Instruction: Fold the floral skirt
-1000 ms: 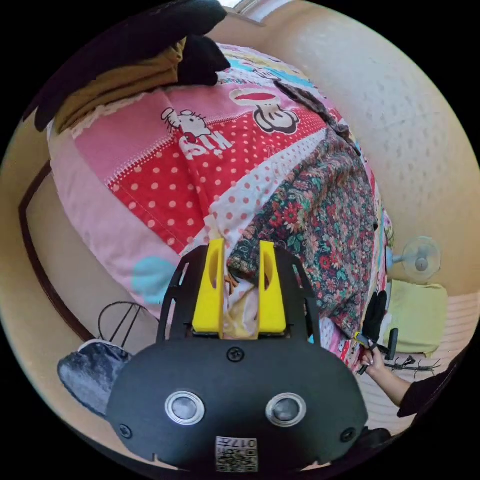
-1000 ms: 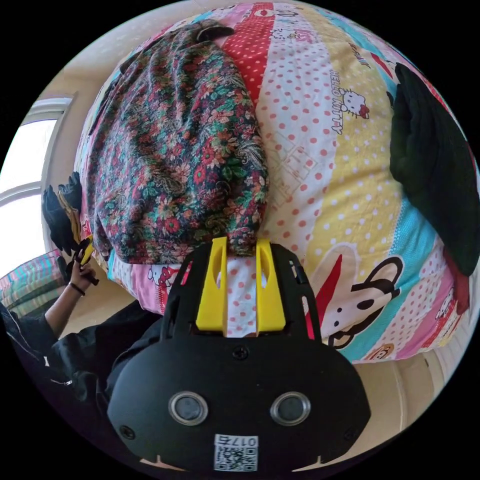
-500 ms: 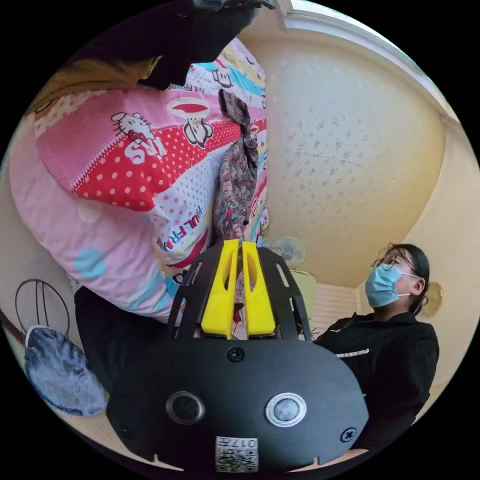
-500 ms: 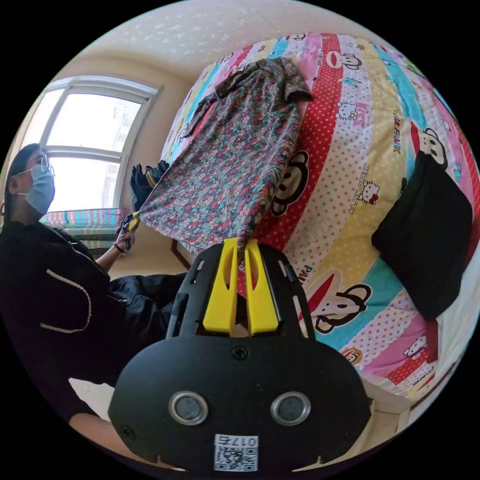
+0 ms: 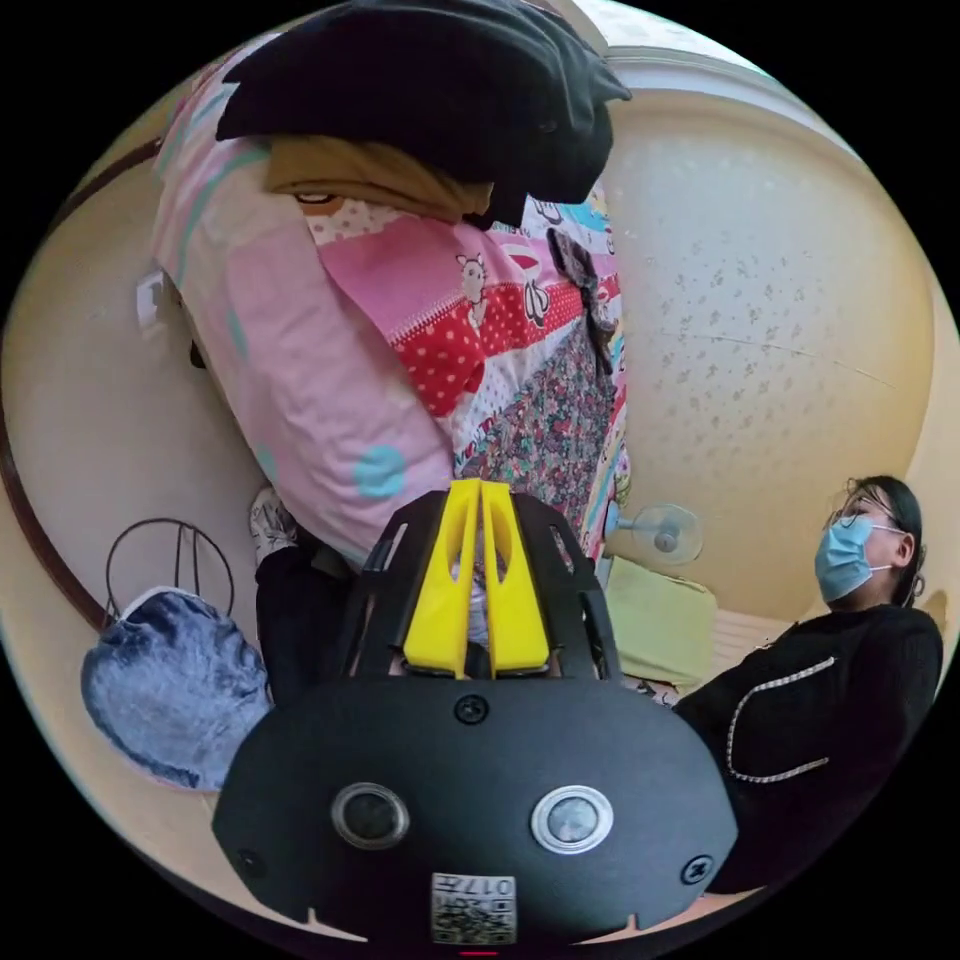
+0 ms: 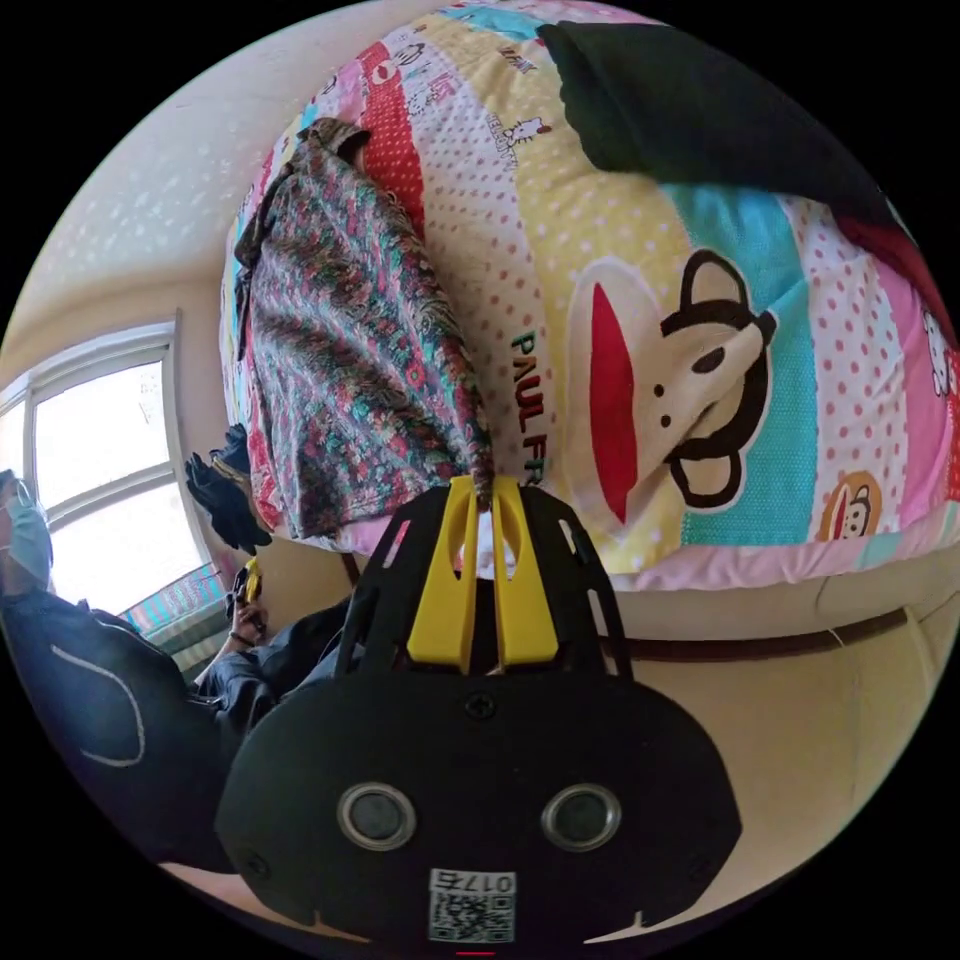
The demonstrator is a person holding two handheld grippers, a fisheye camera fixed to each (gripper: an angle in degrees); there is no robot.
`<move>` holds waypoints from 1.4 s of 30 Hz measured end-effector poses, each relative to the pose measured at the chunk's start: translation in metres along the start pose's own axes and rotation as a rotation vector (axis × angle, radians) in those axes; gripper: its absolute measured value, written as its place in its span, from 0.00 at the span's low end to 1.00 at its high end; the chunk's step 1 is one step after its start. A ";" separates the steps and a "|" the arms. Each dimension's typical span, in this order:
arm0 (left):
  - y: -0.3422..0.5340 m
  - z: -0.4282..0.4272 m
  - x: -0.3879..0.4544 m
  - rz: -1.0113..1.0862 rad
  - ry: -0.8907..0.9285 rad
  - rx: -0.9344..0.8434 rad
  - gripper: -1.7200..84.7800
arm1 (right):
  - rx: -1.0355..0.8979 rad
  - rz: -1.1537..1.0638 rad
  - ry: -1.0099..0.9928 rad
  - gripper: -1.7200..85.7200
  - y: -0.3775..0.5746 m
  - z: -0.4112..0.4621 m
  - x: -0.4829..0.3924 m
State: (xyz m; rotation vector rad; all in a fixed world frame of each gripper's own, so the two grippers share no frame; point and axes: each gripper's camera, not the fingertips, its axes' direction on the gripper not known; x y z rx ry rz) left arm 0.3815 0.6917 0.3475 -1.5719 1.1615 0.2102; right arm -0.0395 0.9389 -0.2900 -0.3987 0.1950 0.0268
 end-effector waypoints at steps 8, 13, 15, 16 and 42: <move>-0.006 0.146 0.097 0.390 -0.411 -0.303 0.14 | -0.070 -0.077 0.028 0.06 -0.008 -0.016 -0.020; 0.008 0.207 0.109 0.422 -0.471 -0.343 0.15 | -0.040 -0.042 -0.037 0.06 0.000 -0.016 -0.021; 0.000 0.230 0.099 0.333 -0.517 -0.332 0.13 | -0.010 -0.001 -0.106 0.06 0.005 -0.011 -0.017; -0.003 0.234 0.098 0.313 -0.543 -0.328 0.12 | 0.007 0.027 -0.130 0.06 0.009 -0.007 -0.015; -0.041 0.057 0.336 0.660 -0.481 -0.426 0.02 | -0.118 -0.500 -0.214 0.05 0.014 -0.083 -0.104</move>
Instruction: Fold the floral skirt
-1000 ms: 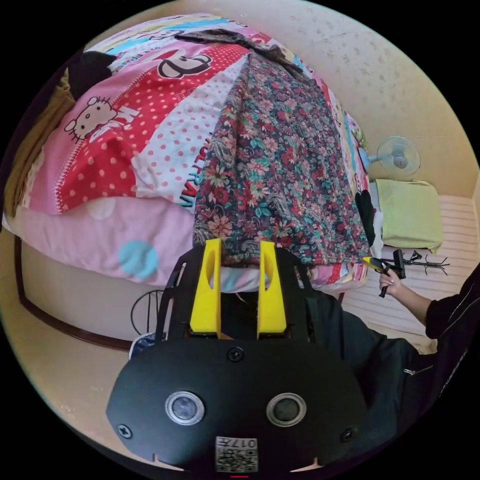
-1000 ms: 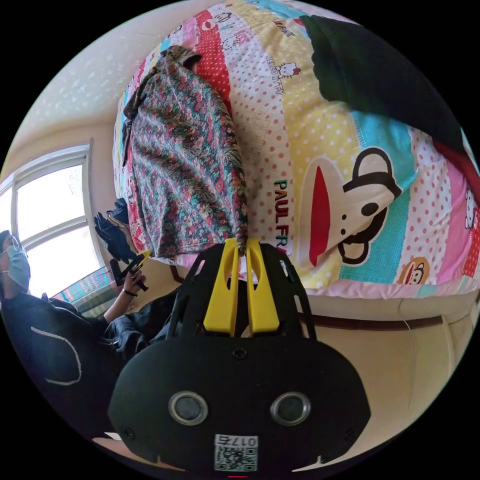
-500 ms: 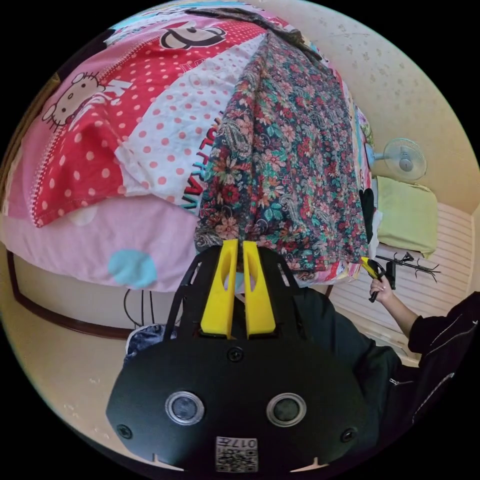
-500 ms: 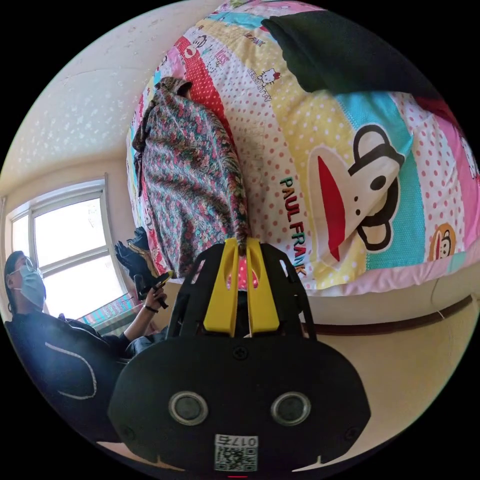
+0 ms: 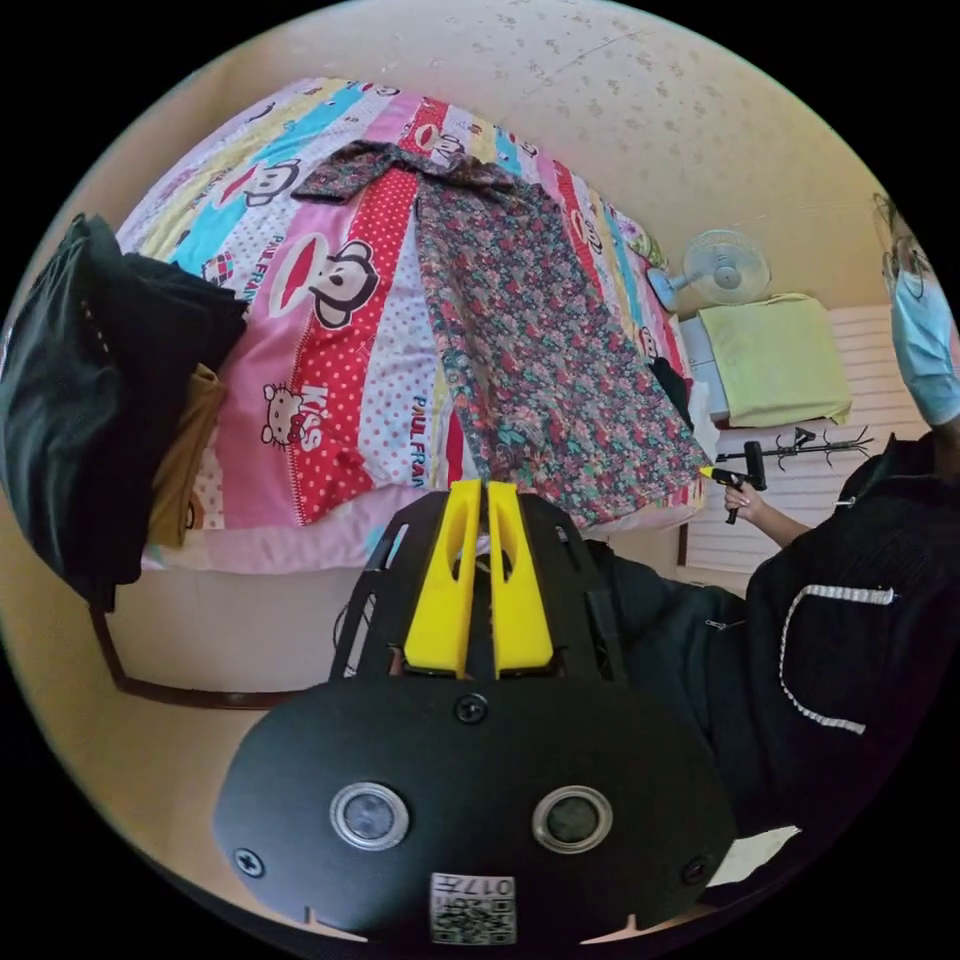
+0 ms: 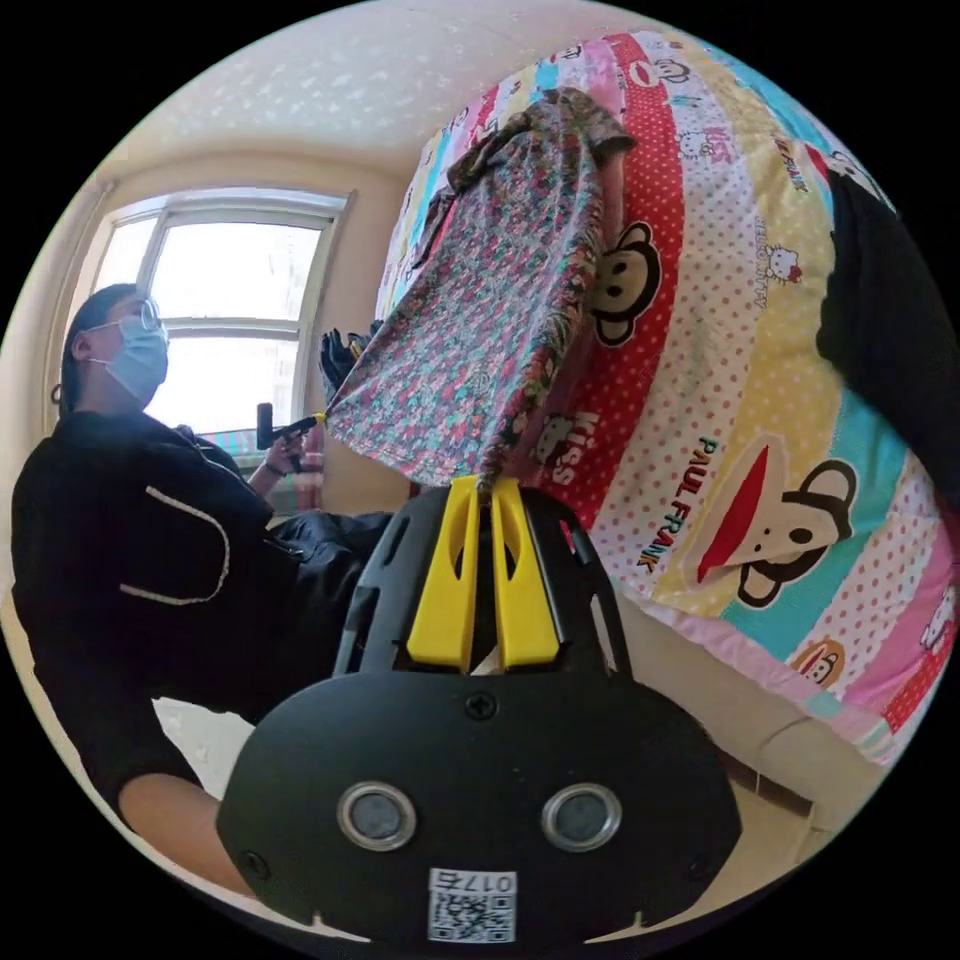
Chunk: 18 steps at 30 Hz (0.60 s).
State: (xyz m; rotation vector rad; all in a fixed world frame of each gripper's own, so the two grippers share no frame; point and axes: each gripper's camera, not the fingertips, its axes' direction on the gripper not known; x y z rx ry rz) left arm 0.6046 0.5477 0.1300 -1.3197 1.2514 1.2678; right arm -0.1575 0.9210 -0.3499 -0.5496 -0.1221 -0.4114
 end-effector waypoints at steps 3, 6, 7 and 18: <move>0.015 -0.008 0.014 -0.034 -0.082 -0.012 0.01 | -0.014 -0.022 0.059 0.05 0.005 -0.006 -0.028; 0.052 0.018 0.014 -0.151 -0.153 -0.072 0.01 | -0.009 0.094 0.053 0.05 0.042 0.010 -0.027; 0.061 0.025 0.012 -0.176 -0.157 -0.087 0.01 | -0.016 0.153 0.072 0.05 0.059 0.020 -0.020; 0.128 0.229 -0.055 -0.446 -0.179 -0.187 0.02 | -0.189 0.546 0.305 0.06 0.062 0.168 0.076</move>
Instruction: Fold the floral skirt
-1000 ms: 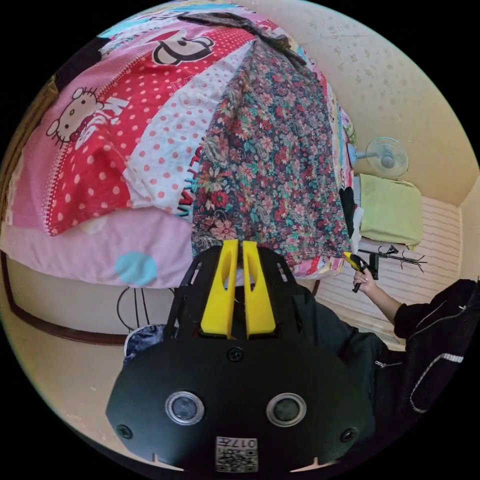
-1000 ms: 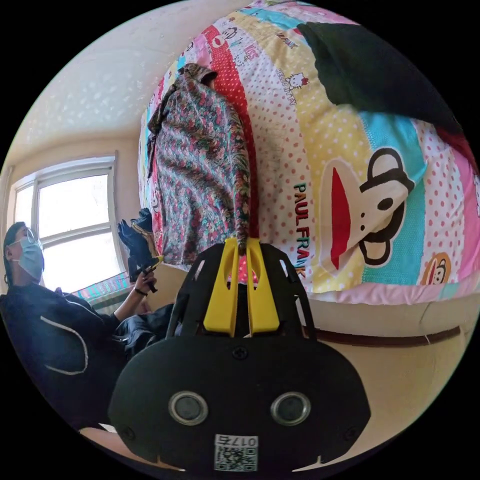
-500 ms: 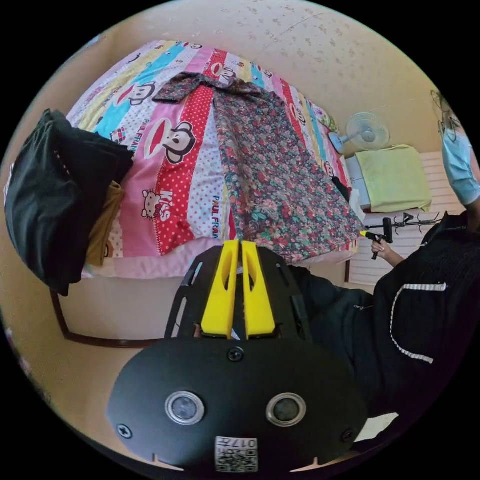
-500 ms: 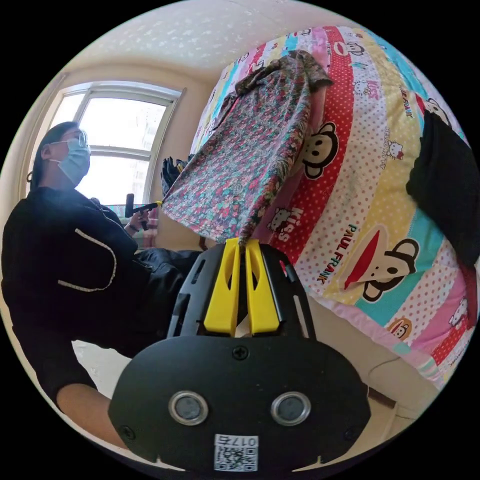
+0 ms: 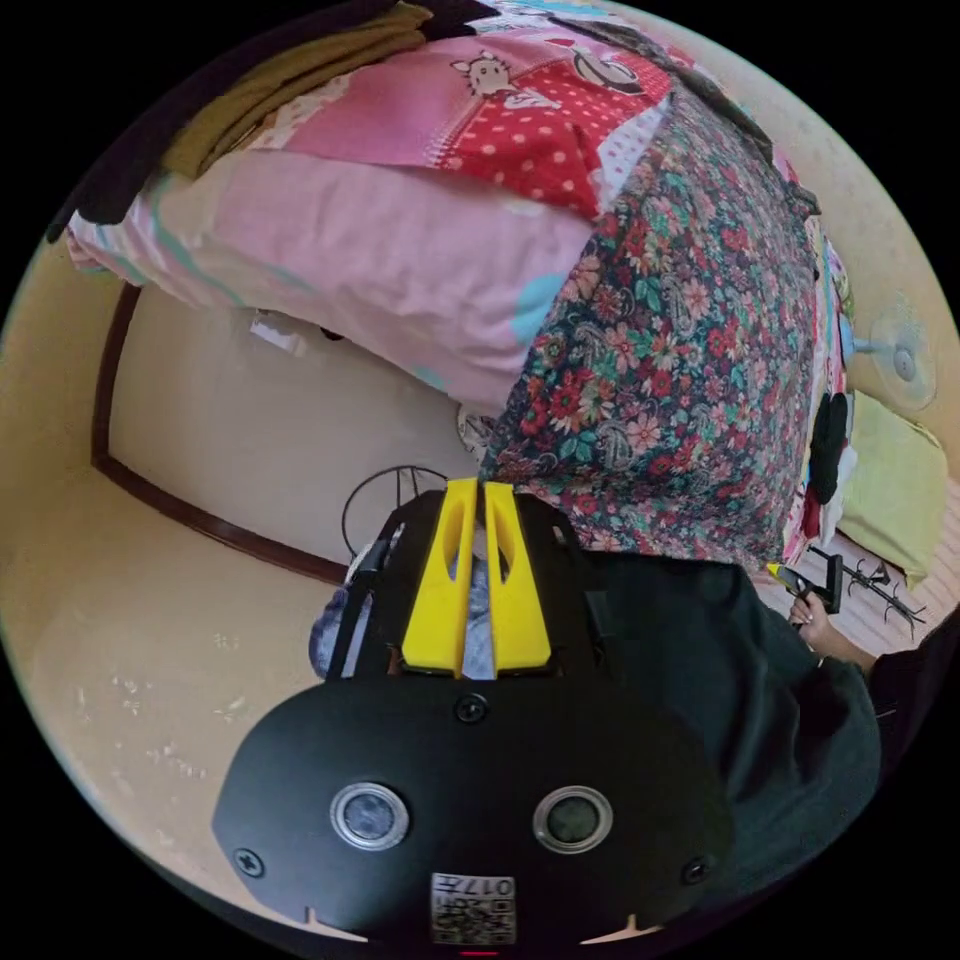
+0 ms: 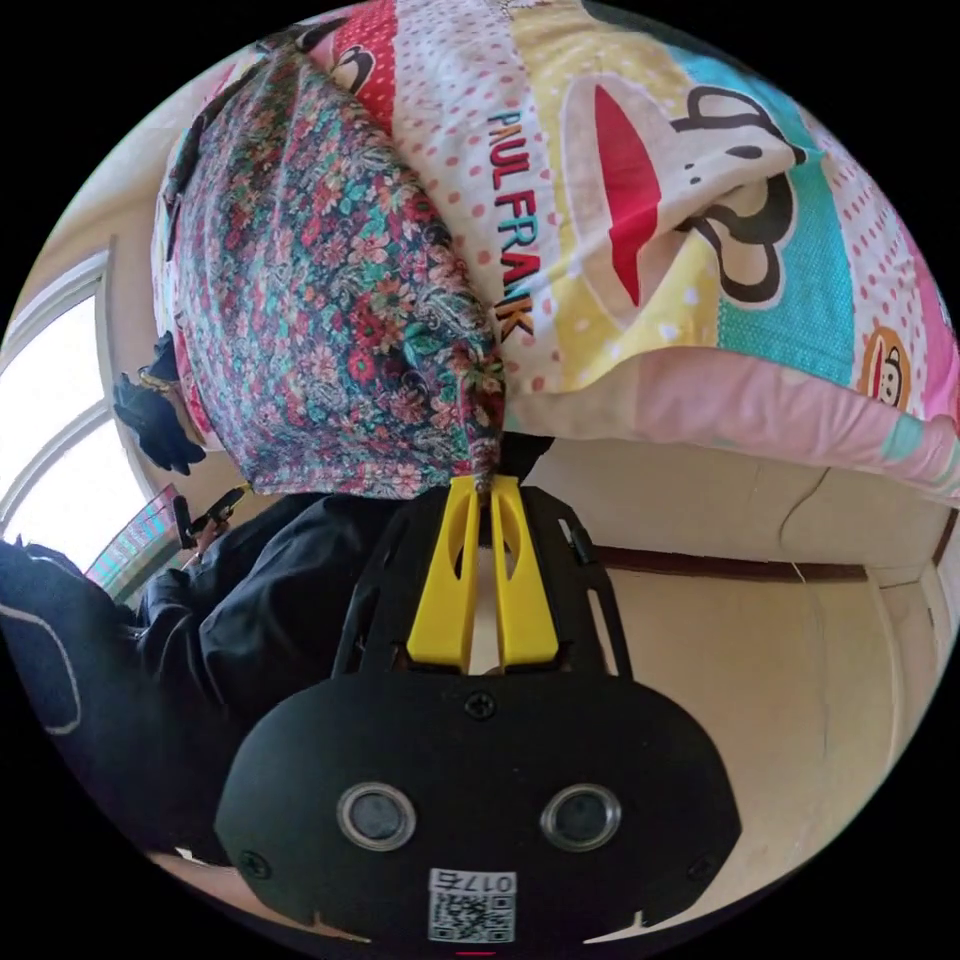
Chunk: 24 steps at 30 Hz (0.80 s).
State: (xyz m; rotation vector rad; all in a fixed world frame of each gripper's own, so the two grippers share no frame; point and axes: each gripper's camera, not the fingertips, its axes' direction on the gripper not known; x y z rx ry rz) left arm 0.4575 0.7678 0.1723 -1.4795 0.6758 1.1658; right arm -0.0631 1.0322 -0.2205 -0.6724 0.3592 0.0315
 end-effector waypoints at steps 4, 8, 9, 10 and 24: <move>-0.004 0.027 0.007 -0.009 -0.031 0.023 0.02 | 0.020 0.120 0.008 0.06 0.001 0.018 -0.001; 0.011 0.020 0.002 -0.008 -0.013 -0.032 0.02 | 0.016 0.164 0.041 0.07 0.033 0.014 0.004; 0.022 0.018 -0.008 -0.051 -0.106 -0.094 0.01 | 0.037 0.185 0.032 0.07 0.038 0.010 0.007; 0.028 0.017 -0.014 -0.068 -0.129 -0.117 0.01 | 0.086 0.220 0.012 0.07 0.048 0.001 0.011; -0.166 -0.120 0.142 0.383 0.382 0.555 0.01 | 0.672 0.002 -0.566 0.11 -0.052 -0.041 -0.062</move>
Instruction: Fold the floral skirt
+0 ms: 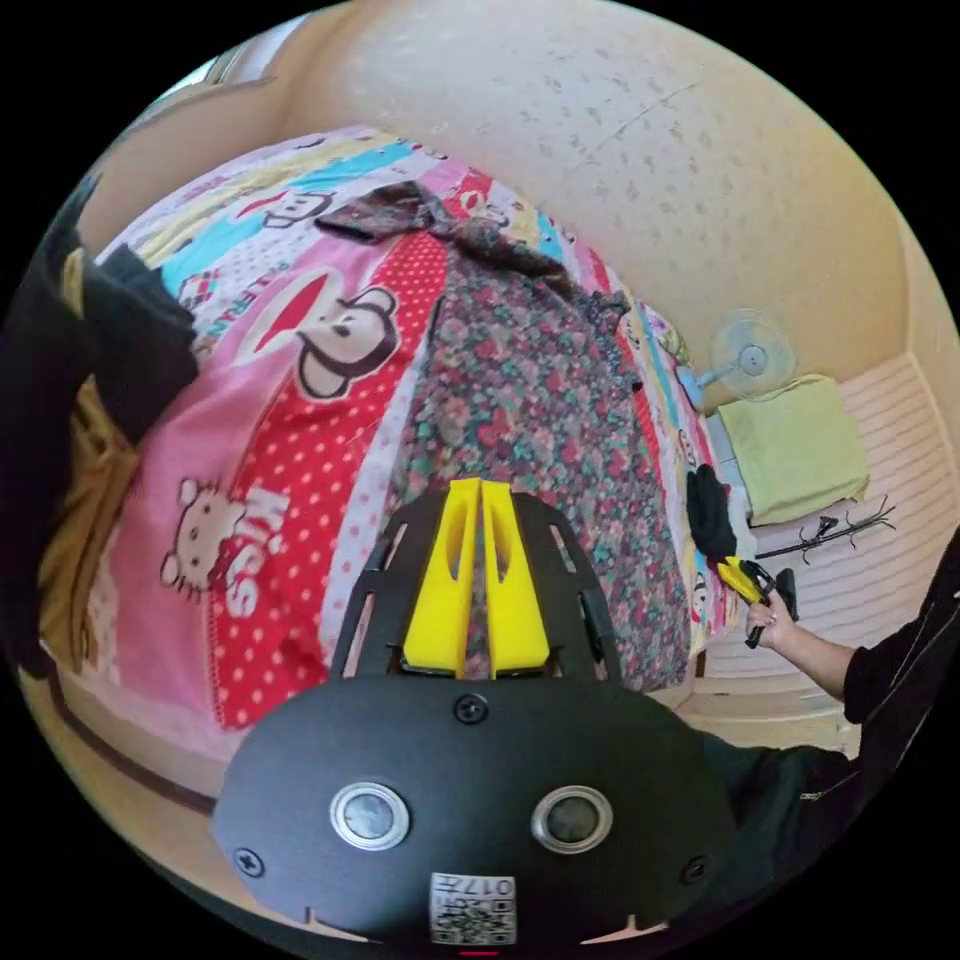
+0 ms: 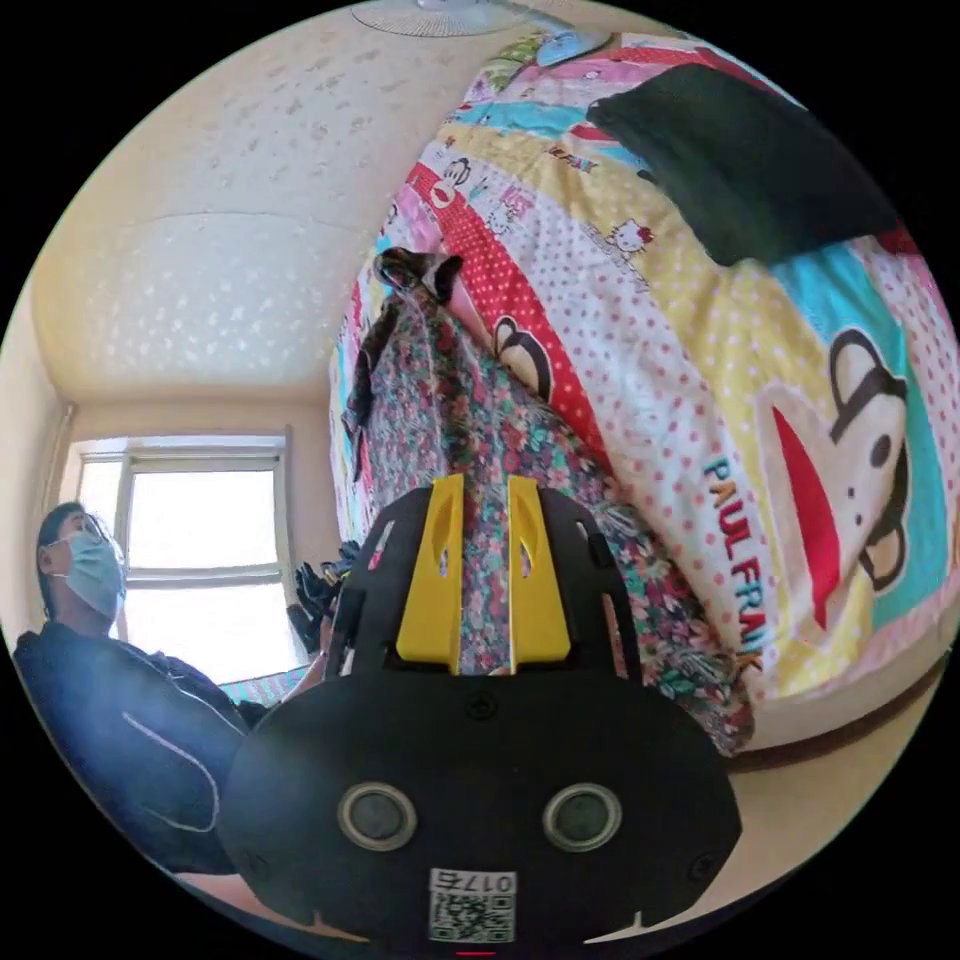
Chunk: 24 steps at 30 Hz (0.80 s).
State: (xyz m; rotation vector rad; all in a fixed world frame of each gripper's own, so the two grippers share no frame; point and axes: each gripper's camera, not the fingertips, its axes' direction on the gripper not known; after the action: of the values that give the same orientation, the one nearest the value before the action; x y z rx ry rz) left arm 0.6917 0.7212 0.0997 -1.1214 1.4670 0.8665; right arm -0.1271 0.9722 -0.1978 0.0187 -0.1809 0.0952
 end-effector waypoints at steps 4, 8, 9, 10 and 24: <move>-0.076 0.083 0.047 0.043 0.266 0.110 0.01 | 0.090 -0.013 -0.208 0.12 -0.063 0.050 -0.003; -0.120 0.181 0.067 0.008 0.269 0.065 0.02 | 0.147 0.017 -0.351 0.14 -0.135 0.102 0.008; -0.120 0.207 0.055 -0.043 0.301 0.052 0.02 | 0.155 0.011 -0.350 0.14 -0.145 0.109 0.010; -0.118 0.218 0.049 -0.062 0.310 0.054 0.02 | 0.168 0.011 -0.350 0.15 -0.165 0.123 0.014; -0.056 0.270 -0.024 -0.115 0.477 0.062 0.01 | 0.315 0.127 -0.391 0.15 -0.271 0.252 0.063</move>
State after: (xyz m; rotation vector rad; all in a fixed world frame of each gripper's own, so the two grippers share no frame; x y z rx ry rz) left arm 0.8271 0.9619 0.0746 -1.4140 1.7787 0.4852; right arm -0.0842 0.7019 0.0588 0.3420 -0.5567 0.2461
